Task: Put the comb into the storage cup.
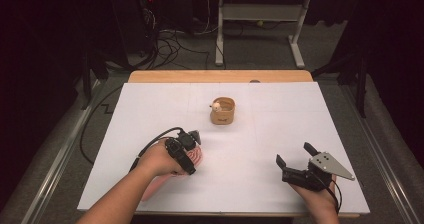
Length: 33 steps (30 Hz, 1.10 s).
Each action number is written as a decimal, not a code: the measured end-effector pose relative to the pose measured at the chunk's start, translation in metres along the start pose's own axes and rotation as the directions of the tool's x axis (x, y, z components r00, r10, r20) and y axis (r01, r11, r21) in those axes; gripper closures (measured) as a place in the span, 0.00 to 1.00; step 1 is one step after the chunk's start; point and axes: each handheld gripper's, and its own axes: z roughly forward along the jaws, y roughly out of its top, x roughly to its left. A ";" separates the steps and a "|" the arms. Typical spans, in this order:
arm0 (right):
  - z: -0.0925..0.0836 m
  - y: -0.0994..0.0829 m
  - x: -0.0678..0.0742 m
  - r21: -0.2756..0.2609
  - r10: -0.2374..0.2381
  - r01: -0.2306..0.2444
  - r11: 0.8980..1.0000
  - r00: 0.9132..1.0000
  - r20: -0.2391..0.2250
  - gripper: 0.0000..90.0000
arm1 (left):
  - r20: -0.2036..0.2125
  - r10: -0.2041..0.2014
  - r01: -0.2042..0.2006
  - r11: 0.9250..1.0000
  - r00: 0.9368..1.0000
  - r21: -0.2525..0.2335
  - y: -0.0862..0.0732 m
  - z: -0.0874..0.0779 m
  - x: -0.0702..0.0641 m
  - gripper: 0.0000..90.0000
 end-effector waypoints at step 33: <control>0.000 0.000 -0.002 -0.002 0.005 -0.005 1.000 1.000 0.002 0.00 | -0.009 -0.014 0.014 1.000 1.000 0.012 0.001 -0.005 0.001 0.22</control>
